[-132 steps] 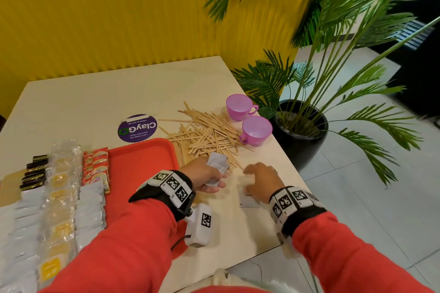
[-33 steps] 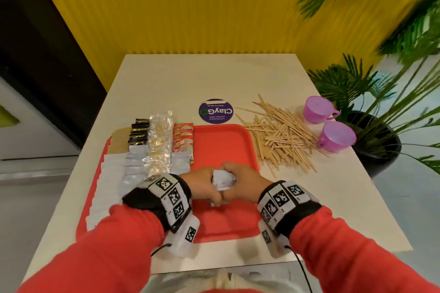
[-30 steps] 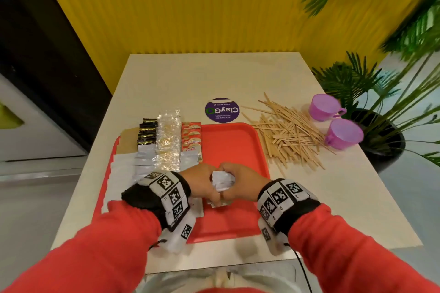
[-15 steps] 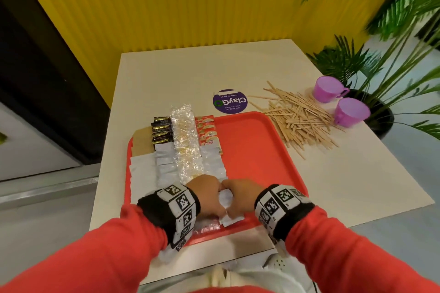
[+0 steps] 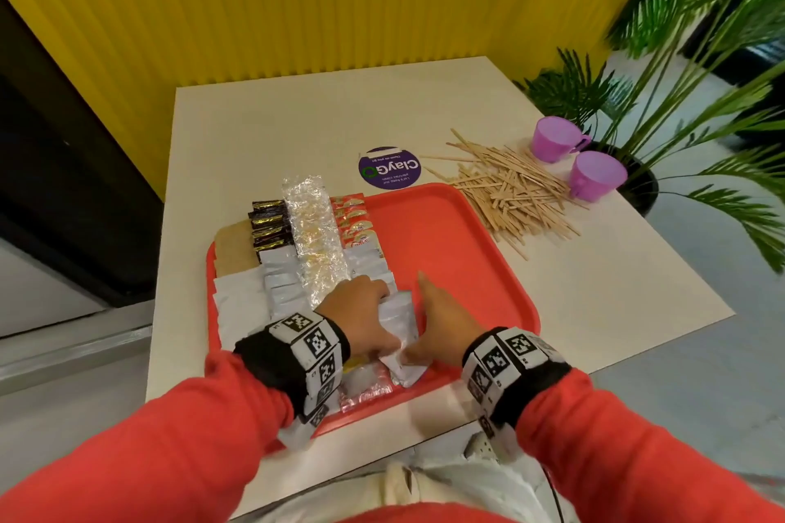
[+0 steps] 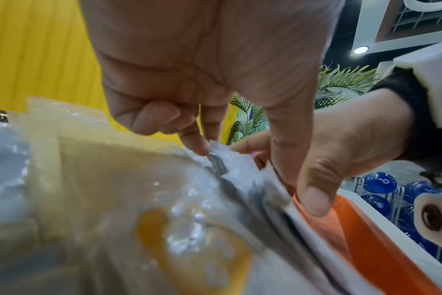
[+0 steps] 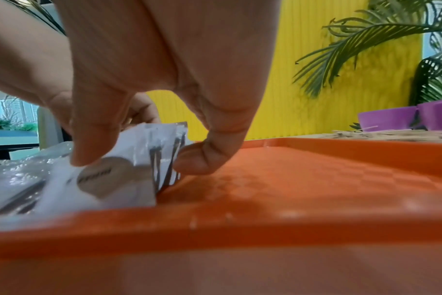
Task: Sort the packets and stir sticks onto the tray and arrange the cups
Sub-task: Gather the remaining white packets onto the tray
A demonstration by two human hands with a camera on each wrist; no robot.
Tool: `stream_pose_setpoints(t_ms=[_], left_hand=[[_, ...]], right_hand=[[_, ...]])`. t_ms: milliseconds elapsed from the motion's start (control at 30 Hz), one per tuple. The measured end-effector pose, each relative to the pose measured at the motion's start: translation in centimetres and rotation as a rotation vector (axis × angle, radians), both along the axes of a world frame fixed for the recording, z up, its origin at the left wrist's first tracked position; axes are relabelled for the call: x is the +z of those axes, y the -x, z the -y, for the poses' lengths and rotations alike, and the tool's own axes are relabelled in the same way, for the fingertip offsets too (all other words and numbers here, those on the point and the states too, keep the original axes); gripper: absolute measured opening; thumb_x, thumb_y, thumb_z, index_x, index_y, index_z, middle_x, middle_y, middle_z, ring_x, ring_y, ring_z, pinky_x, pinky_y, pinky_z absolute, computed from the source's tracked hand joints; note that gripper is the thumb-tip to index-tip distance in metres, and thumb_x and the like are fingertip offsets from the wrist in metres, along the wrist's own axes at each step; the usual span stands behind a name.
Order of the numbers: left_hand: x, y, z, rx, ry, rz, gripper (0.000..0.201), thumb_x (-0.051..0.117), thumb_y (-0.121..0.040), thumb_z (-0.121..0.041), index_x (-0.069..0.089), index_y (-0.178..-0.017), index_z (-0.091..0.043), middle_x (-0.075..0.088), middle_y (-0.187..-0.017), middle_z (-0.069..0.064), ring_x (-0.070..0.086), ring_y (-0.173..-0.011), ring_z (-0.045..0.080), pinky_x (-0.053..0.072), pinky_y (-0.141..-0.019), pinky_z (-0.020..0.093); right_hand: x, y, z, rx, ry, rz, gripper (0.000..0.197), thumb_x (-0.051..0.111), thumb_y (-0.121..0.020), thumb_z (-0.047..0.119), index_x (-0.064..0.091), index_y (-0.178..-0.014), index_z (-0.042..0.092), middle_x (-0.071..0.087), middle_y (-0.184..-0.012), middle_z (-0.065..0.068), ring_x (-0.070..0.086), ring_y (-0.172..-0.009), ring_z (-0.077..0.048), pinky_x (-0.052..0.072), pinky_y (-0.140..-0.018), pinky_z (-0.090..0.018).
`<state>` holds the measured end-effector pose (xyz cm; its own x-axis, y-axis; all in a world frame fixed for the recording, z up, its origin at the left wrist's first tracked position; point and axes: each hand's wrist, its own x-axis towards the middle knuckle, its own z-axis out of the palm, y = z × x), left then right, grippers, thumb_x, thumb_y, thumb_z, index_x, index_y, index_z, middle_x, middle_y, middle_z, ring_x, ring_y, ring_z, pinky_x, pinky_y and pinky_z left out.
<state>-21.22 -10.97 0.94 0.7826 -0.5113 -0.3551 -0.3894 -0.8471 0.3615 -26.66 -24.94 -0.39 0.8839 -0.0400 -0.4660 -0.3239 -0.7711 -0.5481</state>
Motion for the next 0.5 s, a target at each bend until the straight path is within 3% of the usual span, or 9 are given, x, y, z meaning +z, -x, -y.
stream_pose_setpoints(t_ms=[67, 100, 167, 200, 333, 500], left_hand=[[-0.1, 0.0, -0.1, 0.01, 0.004, -0.008, 0.065, 0.077, -0.061, -0.04, 0.051, -0.118, -0.022, 0.054, -0.112, 0.0, 0.052, -0.103, 0.02, 0.047, -0.086, 0.032], [-0.1, 0.0, -0.2, 0.013, 0.005, -0.007, 0.071, 0.078, -0.061, -0.04, 0.048, -0.123, -0.023, 0.053, -0.116, -0.001, 0.051, -0.107, 0.02, 0.047, -0.088, 0.031], [-0.2, 0.0, -0.3, 0.003, 0.004, -0.014, 0.082, 0.08, -0.061, -0.04, 0.042, -0.132, -0.025, 0.052, -0.124, 0.0, 0.05, -0.113, 0.02, 0.045, -0.093, 0.032], [-0.2, 0.0, -0.3, -0.015, -0.006, -0.022, 0.087, 0.08, -0.061, -0.04, 0.038, -0.136, -0.025, 0.051, -0.127, 0.001, 0.049, -0.116, 0.021, 0.044, -0.095, 0.032], [-0.2, 0.3, -0.1, -0.089, -0.071, -0.04, 0.092, 0.082, -0.062, -0.034, 0.034, -0.14, -0.023, 0.053, -0.126, 0.001, 0.052, -0.115, 0.022, 0.045, -0.09, 0.03], [0.1, 0.1, 0.0, -0.098, -0.124, -0.053, 0.094, 0.085, -0.059, -0.03, 0.034, -0.137, -0.02, 0.056, -0.121, 0.004, 0.056, -0.107, 0.023, 0.051, -0.086, 0.034]], right_hand=[[-0.1, 0.5, 0.2, -0.027, 0.006, -0.073, 0.121, 0.082, -0.065, 0.023, -0.003, -0.15, 0.012, 0.029, -0.149, -0.009, 0.036, -0.133, -0.024, 0.037, -0.104, -0.031], [-0.3, 0.6, 0.2, -0.029, 0.013, -0.096, 0.115, 0.082, -0.065, 0.024, 0.005, -0.149, 0.008, 0.034, -0.146, -0.01, 0.04, -0.129, -0.024, 0.039, -0.101, -0.03], [-0.5, 0.6, 0.2, 0.0, 0.03, -0.108, 0.083, 0.083, -0.064, 0.026, 0.035, -0.13, 0.008, 0.05, -0.126, -0.007, 0.051, -0.108, -0.022, 0.042, -0.083, -0.028], [-0.5, 0.7, 0.0, 0.014, 0.036, -0.111, 0.07, 0.083, -0.063, 0.026, 0.042, -0.118, 0.012, 0.053, -0.114, -0.004, 0.052, -0.099, -0.02, 0.04, -0.076, -0.027], [-0.9, 1.0, -0.5, 0.046, 0.011, -0.089, 0.074, 0.081, -0.065, 0.024, 0.041, -0.127, 0.011, 0.054, -0.121, -0.005, 0.053, -0.107, -0.023, 0.04, -0.079, -0.025], [-0.8, 1.2, -0.7, 0.067, 0.036, -0.037, 0.069, 0.079, -0.068, 0.023, 0.042, -0.125, 0.011, 0.054, -0.119, -0.007, 0.053, -0.106, -0.024, 0.038, -0.076, -0.024]])
